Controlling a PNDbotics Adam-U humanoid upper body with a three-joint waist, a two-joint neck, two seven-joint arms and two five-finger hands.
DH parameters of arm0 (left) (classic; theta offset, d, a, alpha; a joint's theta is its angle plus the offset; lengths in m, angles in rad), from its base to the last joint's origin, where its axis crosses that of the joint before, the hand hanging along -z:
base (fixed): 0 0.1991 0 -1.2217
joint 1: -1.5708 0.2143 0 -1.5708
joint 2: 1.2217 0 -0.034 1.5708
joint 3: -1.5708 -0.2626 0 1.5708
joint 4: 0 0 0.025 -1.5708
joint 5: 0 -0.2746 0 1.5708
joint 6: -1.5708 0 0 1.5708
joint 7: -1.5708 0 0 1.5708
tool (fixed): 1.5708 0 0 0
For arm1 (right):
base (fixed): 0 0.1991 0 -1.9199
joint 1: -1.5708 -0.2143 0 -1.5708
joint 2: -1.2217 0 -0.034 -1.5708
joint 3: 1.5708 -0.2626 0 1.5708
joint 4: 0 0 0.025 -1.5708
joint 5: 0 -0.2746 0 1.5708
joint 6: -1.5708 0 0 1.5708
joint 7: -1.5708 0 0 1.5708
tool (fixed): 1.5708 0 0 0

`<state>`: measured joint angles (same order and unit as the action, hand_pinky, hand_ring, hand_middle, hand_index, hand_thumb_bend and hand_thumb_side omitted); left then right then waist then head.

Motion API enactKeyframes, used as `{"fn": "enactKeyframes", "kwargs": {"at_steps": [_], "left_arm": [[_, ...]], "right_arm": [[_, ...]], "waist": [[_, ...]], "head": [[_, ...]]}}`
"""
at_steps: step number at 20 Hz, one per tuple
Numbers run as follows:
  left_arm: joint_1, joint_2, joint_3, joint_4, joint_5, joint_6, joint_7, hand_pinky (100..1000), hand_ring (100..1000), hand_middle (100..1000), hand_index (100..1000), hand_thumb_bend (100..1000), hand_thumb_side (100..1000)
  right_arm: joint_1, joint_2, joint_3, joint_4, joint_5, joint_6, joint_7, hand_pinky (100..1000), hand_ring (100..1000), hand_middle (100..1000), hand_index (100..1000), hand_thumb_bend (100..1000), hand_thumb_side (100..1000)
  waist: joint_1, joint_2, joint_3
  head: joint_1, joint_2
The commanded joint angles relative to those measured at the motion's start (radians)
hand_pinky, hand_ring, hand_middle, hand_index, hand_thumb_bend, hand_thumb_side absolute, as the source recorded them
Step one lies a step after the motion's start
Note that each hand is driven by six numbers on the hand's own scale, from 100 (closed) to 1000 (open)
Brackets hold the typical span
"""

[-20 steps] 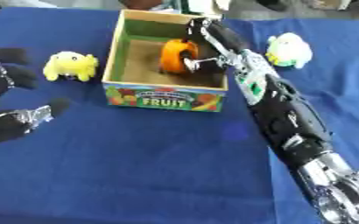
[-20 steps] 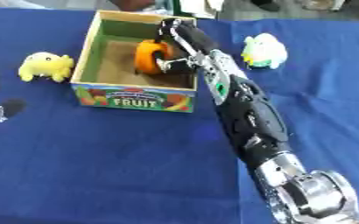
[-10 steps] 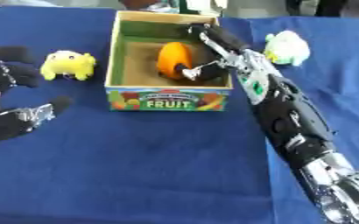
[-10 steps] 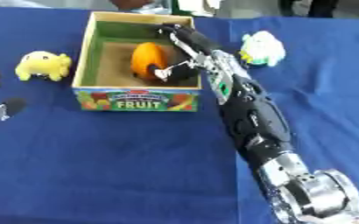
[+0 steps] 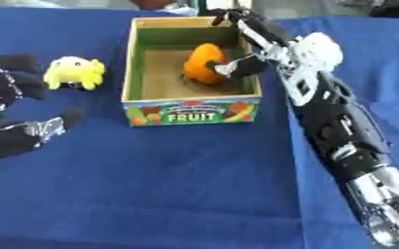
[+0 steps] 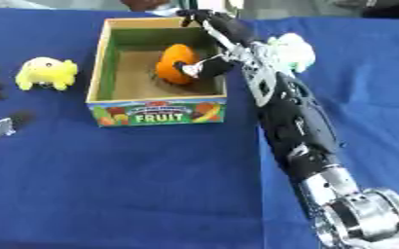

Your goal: Pick up objects on the table and place them in the box.

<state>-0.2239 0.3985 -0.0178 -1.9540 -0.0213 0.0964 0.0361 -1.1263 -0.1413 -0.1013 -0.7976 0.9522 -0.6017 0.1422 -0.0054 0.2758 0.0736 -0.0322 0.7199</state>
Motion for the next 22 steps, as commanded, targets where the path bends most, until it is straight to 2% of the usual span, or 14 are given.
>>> {"fn": "enactKeyframes", "kwargs": {"at_steps": [1,3,4,6,9,12,17,22], "left_arm": [[0.002,0.064,0.019,-0.017,-0.011,0.003,0.010,591,604,628,744,805,100],[0.008,0.092,0.025,-0.013,-0.015,0.007,0.016,592,605,628,745,803,100],[0.009,0.108,0.028,-0.012,-0.017,0.008,0.019,593,606,629,746,802,100],[0.010,0.142,0.034,-0.011,-0.021,0.009,0.025,593,606,630,747,801,100],[0.006,0.196,0.044,-0.010,-0.027,0.011,0.034,595,607,631,748,798,100],[-0.005,0.263,0.050,-0.004,-0.038,0.012,0.037,600,611,633,751,795,100],[-0.032,0.390,0.048,0.023,-0.048,0.009,0.031,612,615,635,755,798,100],[-0.075,0.527,0.022,0.081,-0.107,-0.009,0.003,638,624,641,765,813,110]], "right_arm": [[-0.017,-0.059,0.015,-0.069,-0.109,-0.008,0.025,760,931,773,952,230,168],[-0.007,-0.091,0.027,-0.112,-0.204,-0.008,0.042,749,921,761,934,173,100],[0.000,-0.109,0.031,-0.139,-0.258,-0.005,0.047,740,912,751,923,128,100],[0.022,-0.149,0.040,-0.199,-0.377,0.010,0.053,721,895,731,906,100,100],[0.062,-0.216,0.048,-0.295,-0.549,0.049,0.047,696,867,699,879,100,100],[0.114,-0.283,0.054,-0.382,-0.681,0.075,0.035,683,853,679,865,100,100],[0.218,-0.361,0.031,-0.494,-0.823,0.103,0.005,662,831,647,842,100,100],[0.314,-0.404,-0.004,-0.565,-0.891,0.114,-0.034,657,836,645,841,100,100]], "waist": [[0.006,-0.028,-0.006],[0.007,-0.033,-0.017],[0.007,-0.036,-0.023],[0.006,-0.041,-0.035],[0.006,-0.041,-0.051],[0.006,-0.037,-0.069],[0.008,-0.032,-0.104],[0.012,-0.023,-0.138]], "head": [[0.013,0.006],[0.024,0.009],[0.030,0.012],[0.043,0.015],[0.059,0.011],[0.072,0.004],[0.096,-0.003],[0.117,-0.010]]}}
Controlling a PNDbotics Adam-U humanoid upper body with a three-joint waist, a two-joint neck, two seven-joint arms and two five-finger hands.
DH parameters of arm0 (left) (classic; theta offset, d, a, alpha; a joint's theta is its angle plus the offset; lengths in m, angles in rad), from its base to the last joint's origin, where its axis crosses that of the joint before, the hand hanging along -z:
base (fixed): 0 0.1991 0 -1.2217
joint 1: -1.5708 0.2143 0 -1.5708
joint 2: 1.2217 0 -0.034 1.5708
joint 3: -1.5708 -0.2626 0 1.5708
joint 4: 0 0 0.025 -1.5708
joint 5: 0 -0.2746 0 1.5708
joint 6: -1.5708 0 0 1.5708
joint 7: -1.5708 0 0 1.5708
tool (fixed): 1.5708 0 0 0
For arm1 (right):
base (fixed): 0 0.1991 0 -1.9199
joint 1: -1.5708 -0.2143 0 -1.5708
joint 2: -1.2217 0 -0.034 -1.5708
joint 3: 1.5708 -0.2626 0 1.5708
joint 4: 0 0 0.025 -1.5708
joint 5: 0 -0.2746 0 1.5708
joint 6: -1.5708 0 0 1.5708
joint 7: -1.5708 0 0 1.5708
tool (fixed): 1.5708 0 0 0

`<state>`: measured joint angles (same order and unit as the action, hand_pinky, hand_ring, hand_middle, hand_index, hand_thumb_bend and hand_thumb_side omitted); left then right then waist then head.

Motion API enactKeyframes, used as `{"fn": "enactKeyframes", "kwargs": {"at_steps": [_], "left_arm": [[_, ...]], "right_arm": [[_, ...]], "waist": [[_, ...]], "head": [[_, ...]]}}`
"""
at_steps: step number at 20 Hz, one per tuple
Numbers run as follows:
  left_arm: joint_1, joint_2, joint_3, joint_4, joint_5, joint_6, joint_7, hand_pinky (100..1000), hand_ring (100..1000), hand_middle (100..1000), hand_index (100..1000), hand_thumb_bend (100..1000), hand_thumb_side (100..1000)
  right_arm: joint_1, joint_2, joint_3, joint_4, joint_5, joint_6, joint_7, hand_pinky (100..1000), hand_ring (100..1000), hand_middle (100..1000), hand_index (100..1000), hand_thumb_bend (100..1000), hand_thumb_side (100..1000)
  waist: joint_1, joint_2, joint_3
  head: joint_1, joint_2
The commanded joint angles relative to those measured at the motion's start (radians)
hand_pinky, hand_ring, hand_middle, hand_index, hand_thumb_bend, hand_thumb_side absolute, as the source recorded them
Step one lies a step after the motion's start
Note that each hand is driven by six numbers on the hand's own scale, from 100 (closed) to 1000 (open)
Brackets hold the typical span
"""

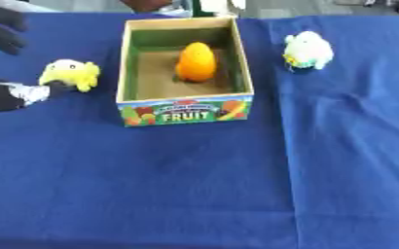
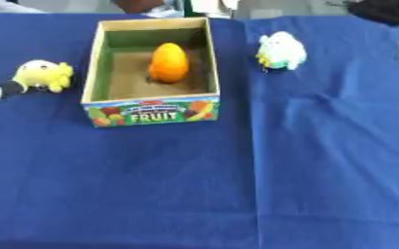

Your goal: Pick up objects on the table and place them in the box.

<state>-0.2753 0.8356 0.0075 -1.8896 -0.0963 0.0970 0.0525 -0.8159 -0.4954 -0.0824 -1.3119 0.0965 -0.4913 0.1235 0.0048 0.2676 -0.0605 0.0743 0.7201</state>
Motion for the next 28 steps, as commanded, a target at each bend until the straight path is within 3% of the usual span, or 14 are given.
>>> {"fn": "enactKeyframes", "kwargs": {"at_steps": [1,5,10,17,28], "left_arm": [[-0.036,0.116,-0.011,0.035,-0.054,-0.014,-0.022,641,626,642,767,815,118],[-0.081,0.181,-0.043,0.114,-0.131,-0.030,-0.055,660,635,645,771,823,164],[-0.141,0.202,-0.071,0.224,-0.218,-0.060,-0.086,683,648,650,774,829,196],[-0.207,0.185,-0.110,0.393,-0.314,-0.125,-0.119,695,652,649,774,837,239],[-0.286,0.136,-0.128,0.600,-0.467,-0.222,-0.210,718,660,636,767,846,292]], "right_arm": [[0.021,-0.056,-0.029,-0.064,-0.046,0.005,-0.019,658,836,645,842,100,100],[0.082,-0.070,-0.050,-0.112,-0.100,-0.009,-0.014,659,841,649,844,100,100],[0.153,-0.069,-0.088,-0.156,-0.182,-0.028,0.019,656,844,649,851,100,100],[0.216,-0.049,-0.108,-0.181,-0.233,-0.019,0.051,653,851,645,854,100,100],[0.259,-0.032,-0.109,-0.170,-0.237,-0.009,0.077,650,858,639,854,100,100]], "waist": [[0.003,-0.013,-0.011],[0.005,-0.006,-0.038],[0.009,-0.001,-0.059],[0.015,0.003,-0.084],[0.031,0.008,-0.111]], "head": [[0.015,-0.011],[0.029,-0.013],[0.043,-0.015],[0.058,-0.018],[0.060,-0.012]]}}
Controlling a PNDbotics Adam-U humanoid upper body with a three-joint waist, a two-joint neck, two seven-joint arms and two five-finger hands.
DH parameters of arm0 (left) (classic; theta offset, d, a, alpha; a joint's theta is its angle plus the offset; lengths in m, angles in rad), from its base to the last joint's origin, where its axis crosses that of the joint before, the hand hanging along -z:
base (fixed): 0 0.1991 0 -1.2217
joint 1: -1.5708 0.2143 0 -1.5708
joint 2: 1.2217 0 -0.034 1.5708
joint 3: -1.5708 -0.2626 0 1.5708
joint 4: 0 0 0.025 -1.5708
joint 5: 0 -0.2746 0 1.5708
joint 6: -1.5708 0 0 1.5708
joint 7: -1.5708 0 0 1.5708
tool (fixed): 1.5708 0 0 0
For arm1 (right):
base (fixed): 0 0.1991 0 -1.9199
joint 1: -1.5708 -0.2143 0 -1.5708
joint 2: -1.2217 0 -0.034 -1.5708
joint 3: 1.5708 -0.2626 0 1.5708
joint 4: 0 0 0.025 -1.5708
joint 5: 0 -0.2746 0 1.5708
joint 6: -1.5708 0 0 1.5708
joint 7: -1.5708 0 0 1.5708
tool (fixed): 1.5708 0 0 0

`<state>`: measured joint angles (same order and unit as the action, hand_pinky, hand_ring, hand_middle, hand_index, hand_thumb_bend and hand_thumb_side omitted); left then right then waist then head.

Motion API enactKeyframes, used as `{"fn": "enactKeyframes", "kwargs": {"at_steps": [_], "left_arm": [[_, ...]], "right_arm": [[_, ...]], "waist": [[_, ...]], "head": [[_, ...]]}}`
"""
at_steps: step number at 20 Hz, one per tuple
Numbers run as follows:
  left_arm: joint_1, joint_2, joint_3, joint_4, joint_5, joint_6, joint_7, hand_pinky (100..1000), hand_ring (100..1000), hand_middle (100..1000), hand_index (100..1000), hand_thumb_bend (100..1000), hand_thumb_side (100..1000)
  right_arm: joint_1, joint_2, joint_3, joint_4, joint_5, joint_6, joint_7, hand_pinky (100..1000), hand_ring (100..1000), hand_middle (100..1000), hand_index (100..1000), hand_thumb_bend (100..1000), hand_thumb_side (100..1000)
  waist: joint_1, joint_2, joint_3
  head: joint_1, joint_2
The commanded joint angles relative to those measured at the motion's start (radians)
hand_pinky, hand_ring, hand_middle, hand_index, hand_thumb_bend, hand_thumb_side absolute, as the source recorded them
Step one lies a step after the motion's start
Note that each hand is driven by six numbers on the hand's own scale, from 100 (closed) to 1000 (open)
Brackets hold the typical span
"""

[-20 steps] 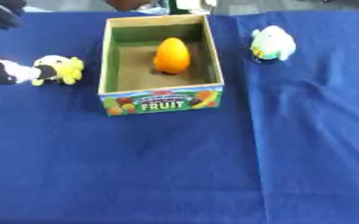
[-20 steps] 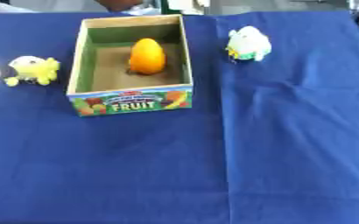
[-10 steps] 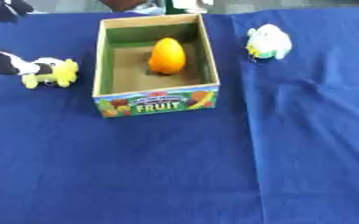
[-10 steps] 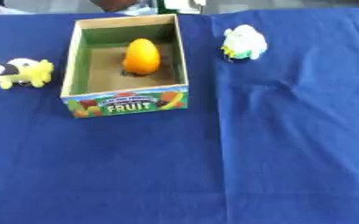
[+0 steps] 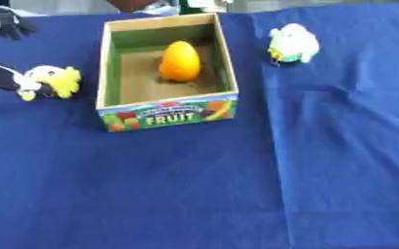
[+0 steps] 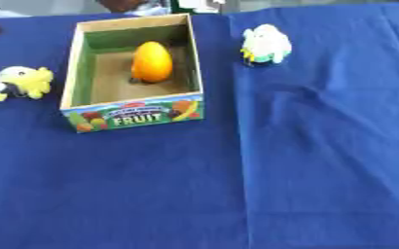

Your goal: Pick up objects on the table and place them in the box.

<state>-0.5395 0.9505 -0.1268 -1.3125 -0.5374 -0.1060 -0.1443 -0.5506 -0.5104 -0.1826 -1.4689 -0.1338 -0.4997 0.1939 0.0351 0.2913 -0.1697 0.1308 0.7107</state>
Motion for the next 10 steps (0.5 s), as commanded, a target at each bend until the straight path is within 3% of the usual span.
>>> {"fn": "enactKeyframes", "kwargs": {"at_steps": [1,10], "left_arm": [[-0.025,0.018,0.005,0.033,-0.037,-0.025,-0.018,718,653,636,766,838,292],[-0.055,-0.014,0.002,0.100,-0.106,-0.039,-0.020,714,640,628,760,752,294]], "right_arm": [[-0.005,-0.016,-0.009,-0.012,-0.007,-0.001,0.008,650,858,639,855,100,100],[0.000,-0.006,-0.009,-0.014,-0.010,0.005,0.013,649,858,637,855,100,100]], "waist": [[0.002,-0.016,-0.003],[0.007,-0.013,-0.011]], "head": [[0.004,-0.002],[0.009,-0.001]]}}
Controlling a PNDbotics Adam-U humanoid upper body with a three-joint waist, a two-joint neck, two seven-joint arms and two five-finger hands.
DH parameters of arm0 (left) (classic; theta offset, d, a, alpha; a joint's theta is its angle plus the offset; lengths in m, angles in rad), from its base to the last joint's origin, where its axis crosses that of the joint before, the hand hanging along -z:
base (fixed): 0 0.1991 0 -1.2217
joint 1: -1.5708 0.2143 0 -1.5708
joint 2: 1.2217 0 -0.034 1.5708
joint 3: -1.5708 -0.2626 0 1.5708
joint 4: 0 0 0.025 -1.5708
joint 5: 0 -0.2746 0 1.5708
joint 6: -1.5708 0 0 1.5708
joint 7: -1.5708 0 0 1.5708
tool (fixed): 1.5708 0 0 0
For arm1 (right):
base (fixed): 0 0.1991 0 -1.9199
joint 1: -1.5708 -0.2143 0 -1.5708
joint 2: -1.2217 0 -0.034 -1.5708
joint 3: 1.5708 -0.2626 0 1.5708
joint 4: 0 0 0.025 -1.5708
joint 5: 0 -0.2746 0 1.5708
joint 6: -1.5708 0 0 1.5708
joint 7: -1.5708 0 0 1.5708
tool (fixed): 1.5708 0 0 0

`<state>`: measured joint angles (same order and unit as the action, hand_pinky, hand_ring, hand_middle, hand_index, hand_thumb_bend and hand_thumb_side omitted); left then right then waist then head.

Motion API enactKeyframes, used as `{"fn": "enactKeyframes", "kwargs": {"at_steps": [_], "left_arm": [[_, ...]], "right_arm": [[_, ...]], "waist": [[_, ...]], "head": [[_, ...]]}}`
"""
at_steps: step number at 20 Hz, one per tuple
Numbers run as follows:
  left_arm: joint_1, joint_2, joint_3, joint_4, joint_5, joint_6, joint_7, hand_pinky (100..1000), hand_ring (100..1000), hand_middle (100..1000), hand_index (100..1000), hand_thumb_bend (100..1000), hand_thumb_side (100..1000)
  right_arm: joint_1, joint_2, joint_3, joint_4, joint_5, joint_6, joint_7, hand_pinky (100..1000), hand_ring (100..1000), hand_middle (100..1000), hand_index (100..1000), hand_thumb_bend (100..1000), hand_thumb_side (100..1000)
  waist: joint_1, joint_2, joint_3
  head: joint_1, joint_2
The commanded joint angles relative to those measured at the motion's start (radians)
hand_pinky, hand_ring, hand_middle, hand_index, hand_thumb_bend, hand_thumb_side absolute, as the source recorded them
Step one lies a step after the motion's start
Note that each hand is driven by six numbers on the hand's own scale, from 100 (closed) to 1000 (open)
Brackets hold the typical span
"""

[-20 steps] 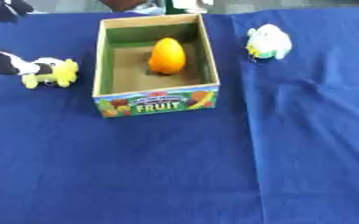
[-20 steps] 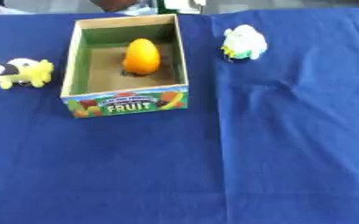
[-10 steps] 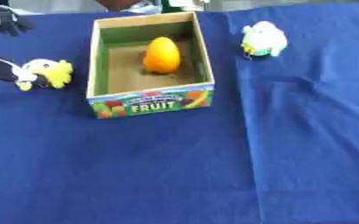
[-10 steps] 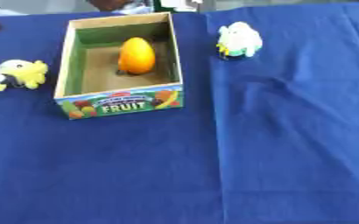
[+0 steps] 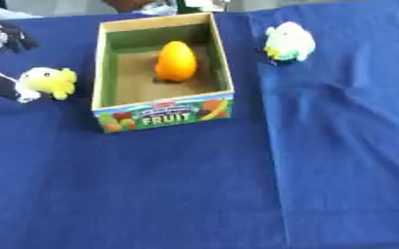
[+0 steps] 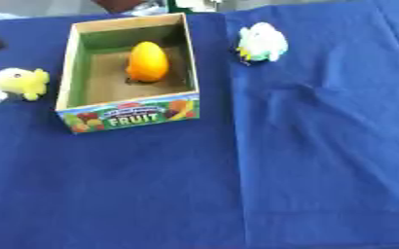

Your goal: Pick up objects on the table and place them in the box.

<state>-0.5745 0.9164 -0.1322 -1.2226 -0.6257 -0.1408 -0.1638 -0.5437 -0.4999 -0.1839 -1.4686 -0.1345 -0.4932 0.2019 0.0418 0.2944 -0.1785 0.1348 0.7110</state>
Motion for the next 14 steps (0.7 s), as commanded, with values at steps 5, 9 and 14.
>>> {"fn": "enactKeyframes", "kwargs": {"at_steps": [5,9,14], "left_arm": [[-0.027,0.003,0.007,0.044,-0.037,-0.007,-0.004,702,630,624,756,706,297],[-0.031,-0.002,0.005,0.053,-0.042,-0.007,-0.004,700,629,622,755,677,300],[-0.037,-0.008,0.003,0.065,-0.047,-0.006,-0.016,697,625,614,746,626,304]], "right_arm": [[-0.005,-0.014,-0.008,-0.015,-0.009,-0.001,0.006,648,858,635,854,100,100],[-0.003,-0.010,-0.009,-0.017,-0.010,0.000,0.006,648,858,634,854,100,100],[-0.003,-0.009,-0.010,-0.018,-0.010,-0.001,0.005,647,857,634,854,100,100]], "waist": [[0.001,-0.012,-0.006],[0.000,-0.010,-0.006],[-0.002,-0.008,-0.006]], "head": [[0.029,0.002],[0.060,0.002],[0.071,-0.002]]}}
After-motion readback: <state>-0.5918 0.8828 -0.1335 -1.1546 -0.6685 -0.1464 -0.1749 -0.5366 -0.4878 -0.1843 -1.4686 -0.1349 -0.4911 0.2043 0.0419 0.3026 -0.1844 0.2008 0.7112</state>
